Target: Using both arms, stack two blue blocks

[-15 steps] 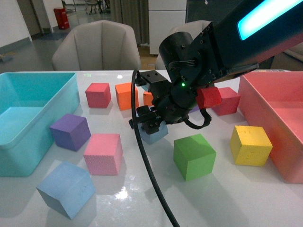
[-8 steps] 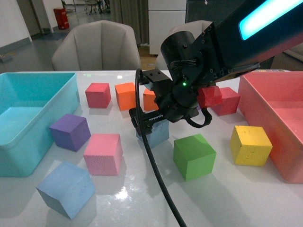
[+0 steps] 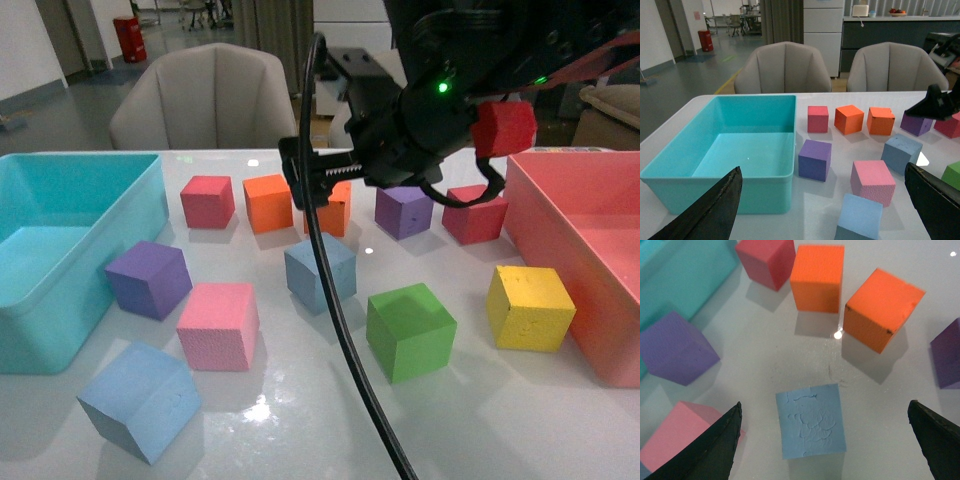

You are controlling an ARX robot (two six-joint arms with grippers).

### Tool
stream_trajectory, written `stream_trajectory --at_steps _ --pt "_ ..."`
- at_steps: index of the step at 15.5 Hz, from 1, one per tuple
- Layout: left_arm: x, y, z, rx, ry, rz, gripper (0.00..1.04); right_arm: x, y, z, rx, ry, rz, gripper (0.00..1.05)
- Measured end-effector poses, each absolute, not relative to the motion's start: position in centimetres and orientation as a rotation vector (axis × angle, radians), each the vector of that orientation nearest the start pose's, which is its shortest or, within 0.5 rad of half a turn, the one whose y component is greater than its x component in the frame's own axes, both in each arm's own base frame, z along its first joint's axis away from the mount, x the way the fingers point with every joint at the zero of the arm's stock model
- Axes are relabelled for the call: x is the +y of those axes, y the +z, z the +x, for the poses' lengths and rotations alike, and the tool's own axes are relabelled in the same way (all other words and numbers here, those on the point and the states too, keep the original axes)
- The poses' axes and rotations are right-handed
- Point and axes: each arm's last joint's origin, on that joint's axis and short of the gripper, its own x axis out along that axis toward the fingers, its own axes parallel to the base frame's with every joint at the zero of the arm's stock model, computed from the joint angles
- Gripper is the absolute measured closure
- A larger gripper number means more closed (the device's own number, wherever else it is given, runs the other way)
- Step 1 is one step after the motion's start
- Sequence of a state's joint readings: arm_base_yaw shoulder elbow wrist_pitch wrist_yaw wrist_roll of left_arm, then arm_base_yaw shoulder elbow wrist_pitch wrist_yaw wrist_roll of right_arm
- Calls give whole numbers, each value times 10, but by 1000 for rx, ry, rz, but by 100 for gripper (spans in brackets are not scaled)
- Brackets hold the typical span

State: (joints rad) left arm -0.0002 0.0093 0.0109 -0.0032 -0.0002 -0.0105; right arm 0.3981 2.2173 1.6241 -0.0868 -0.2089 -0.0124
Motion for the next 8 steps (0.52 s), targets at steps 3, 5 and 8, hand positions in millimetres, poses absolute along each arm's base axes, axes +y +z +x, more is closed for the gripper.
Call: stream_trajectory --at_steps 3,5,8 --pt "0 166 98 2 0 -10 7 173 203 407 521 484 35 6" --pt "0 166 98 2 0 -10 7 161 219 367 460 419 61 6" --pt "0 166 98 2 0 -10 7 142 229 310 416 363 74 6"
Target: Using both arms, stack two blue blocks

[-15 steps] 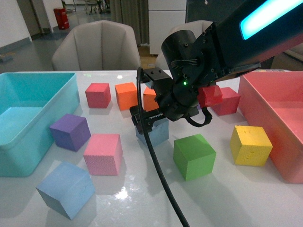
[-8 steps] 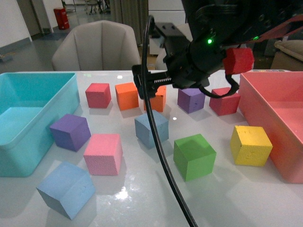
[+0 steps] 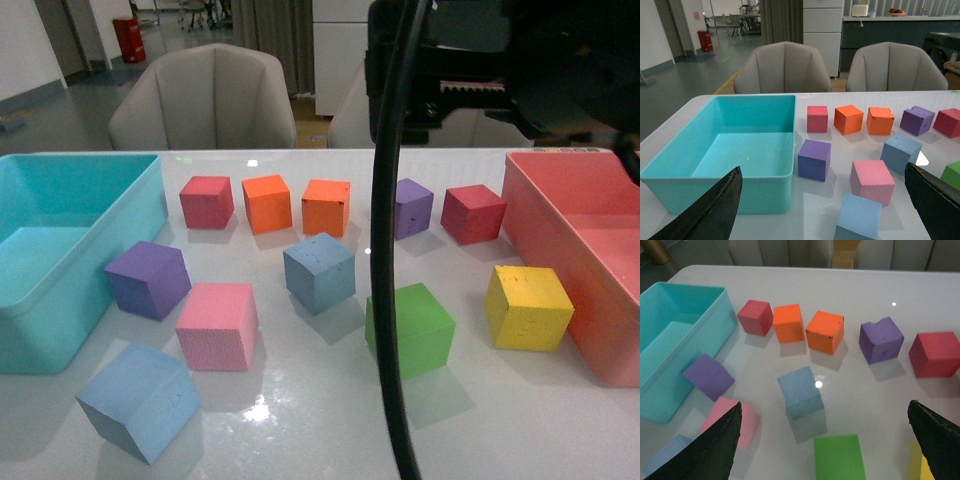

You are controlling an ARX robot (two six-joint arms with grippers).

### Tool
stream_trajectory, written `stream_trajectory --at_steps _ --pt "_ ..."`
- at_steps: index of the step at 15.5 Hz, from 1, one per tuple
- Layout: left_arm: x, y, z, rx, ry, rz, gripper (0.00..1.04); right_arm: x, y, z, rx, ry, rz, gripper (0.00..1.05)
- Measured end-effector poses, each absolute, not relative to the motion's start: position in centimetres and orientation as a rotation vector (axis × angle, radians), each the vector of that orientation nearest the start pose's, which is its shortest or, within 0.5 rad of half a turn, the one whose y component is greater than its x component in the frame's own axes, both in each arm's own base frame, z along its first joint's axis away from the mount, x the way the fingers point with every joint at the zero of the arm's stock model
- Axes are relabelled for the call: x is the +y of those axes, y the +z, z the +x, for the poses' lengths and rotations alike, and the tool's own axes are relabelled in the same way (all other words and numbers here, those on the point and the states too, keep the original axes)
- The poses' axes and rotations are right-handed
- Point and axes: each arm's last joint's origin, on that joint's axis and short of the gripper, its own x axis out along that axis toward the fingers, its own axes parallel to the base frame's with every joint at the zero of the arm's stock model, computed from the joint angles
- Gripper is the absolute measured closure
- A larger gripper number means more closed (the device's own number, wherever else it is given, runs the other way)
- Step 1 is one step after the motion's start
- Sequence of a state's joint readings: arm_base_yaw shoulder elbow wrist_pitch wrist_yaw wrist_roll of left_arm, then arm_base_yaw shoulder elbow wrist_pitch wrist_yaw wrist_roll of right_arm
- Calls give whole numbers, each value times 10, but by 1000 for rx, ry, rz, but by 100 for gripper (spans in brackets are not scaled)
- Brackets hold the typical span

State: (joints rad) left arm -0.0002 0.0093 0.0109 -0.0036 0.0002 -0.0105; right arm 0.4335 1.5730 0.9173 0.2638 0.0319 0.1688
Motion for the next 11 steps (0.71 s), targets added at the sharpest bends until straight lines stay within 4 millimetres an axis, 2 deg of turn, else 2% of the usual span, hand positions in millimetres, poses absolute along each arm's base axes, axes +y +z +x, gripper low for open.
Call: stream_trajectory --at_steps 3,6,7,8,9,11 --pt "0 166 98 2 0 -10 7 119 211 267 449 282 71 6" --pt "0 166 98 2 0 -10 7 86 227 225 338 202 126 7" --pt "0 166 98 2 -1 -10 7 76 225 215 162 105 114 16" --pt "0 166 98 2 1 -10 7 57 217 196 70 29 70 29" --pt "0 166 98 2 1 -10 7 39 207 175 65 -12 33 42" --pt "0 166 98 2 0 -10 7 21 198 143 62 -9 11 68"
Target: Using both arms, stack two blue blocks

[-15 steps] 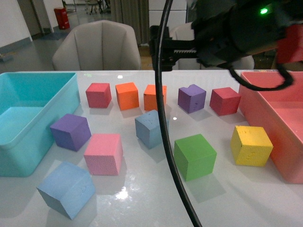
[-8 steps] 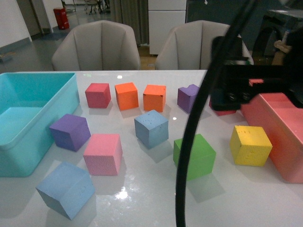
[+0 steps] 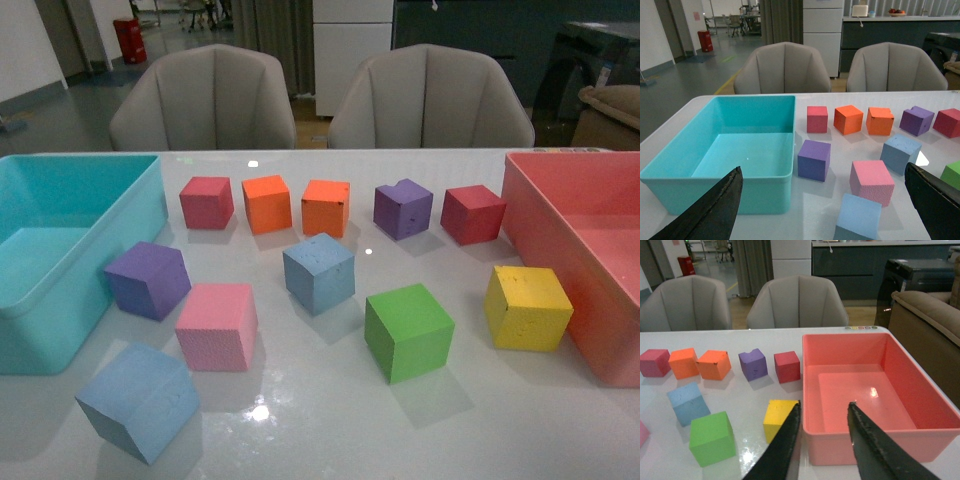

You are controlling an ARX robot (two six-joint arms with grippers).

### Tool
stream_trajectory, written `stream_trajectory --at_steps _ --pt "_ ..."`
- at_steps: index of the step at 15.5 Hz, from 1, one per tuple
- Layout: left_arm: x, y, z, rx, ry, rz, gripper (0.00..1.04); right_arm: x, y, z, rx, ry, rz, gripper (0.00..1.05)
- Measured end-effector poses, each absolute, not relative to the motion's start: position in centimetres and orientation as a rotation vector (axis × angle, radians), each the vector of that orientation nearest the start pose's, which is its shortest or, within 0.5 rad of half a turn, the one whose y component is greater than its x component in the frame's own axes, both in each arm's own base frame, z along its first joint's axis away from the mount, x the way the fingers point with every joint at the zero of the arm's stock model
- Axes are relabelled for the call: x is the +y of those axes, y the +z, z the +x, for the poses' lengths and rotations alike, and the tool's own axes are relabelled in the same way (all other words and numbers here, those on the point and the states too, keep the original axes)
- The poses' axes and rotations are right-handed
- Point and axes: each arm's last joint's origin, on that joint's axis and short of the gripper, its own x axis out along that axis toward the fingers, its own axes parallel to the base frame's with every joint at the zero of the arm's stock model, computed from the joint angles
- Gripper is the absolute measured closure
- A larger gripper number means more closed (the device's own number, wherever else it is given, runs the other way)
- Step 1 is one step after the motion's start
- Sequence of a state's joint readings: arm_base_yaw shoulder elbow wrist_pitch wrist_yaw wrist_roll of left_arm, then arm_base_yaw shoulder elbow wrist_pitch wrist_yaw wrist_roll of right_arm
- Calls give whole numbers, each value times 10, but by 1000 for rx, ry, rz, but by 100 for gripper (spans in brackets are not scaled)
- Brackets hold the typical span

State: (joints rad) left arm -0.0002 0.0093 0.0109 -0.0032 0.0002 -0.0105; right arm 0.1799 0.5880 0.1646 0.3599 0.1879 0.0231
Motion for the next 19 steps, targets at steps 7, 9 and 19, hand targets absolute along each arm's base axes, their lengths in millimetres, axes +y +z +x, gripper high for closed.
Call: stream_trajectory --at_steps 7,9,19 --pt "0 166 98 2 0 -10 7 0 183 116 -4 1 3 103" --pt "0 166 98 2 0 -10 7 0 178 113 2 0 3 103" --pt "0 166 98 2 1 -10 7 0 164 99 27 0 2 103"
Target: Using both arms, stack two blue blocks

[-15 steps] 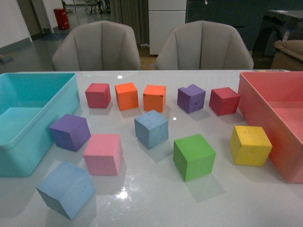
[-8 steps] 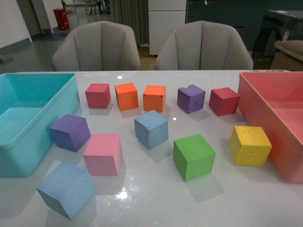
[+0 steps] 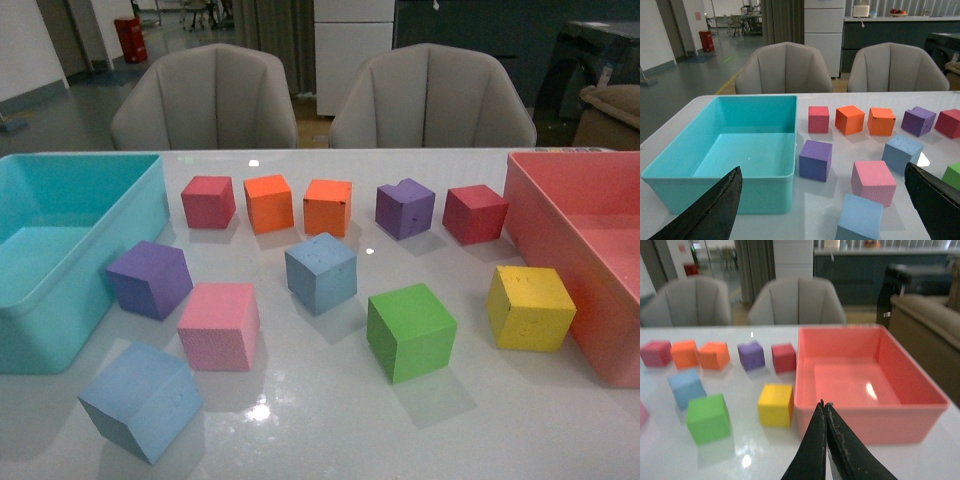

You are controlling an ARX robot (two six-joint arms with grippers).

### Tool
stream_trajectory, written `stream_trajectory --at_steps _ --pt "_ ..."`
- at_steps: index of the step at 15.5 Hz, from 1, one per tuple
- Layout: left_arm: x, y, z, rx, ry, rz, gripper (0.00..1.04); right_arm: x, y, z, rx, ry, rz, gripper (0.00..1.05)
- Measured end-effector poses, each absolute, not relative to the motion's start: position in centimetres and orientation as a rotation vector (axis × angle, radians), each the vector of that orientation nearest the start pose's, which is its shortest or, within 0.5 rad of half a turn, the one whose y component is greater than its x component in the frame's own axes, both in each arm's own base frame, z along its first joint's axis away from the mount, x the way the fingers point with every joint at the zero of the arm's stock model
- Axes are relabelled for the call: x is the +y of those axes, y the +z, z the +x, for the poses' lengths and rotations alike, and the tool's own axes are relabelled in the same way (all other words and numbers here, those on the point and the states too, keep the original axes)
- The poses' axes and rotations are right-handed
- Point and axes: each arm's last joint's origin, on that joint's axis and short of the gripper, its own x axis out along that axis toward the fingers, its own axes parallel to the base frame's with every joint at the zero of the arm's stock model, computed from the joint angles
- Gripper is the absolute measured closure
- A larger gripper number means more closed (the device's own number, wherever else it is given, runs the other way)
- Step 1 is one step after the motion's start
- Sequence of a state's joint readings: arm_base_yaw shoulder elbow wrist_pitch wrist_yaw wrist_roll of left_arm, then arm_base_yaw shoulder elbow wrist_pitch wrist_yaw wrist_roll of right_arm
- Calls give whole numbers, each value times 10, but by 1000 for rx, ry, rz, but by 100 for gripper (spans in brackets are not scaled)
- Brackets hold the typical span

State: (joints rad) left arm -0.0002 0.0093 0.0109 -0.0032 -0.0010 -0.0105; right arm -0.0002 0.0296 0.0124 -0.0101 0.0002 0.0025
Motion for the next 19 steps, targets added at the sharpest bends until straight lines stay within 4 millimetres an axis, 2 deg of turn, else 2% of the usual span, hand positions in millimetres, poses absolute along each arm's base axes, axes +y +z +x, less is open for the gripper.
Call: stream_trajectory --at_steps 3,4,5,6,7,10,11,12,13,16,19 --pt "0 166 98 2 0 -10 7 0 170 97 -24 -1 2 103" --pt "0 166 98 1 1 -10 7 0 166 97 2 -1 2 103" --pt "0 166 98 2 0 -10 7 0 167 97 -5 0 2 99" --pt "0 166 98 2 0 -10 7 0 167 97 -5 0 2 57" --pt "0 166 98 2 0 -10 7 0 167 97 -5 0 2 35" --pt "0 166 98 2 0 -10 7 0 167 97 -5 0 3 5" --pt "0 165 97 71 -21 -14 7 0 167 97 -5 0 2 7" --pt "0 169 98 326 -105 -60 7 0 167 97 -6 0 2 7" --pt "-3 174 100 392 -130 -77 7 0 167 97 -5 0 3 6" --pt "-7 181 98 360 -180 -70 7 0 167 97 -6 0 2 6" --pt "-18 183 127 355 -216 -43 7 0 167 97 -5 0 2 6"
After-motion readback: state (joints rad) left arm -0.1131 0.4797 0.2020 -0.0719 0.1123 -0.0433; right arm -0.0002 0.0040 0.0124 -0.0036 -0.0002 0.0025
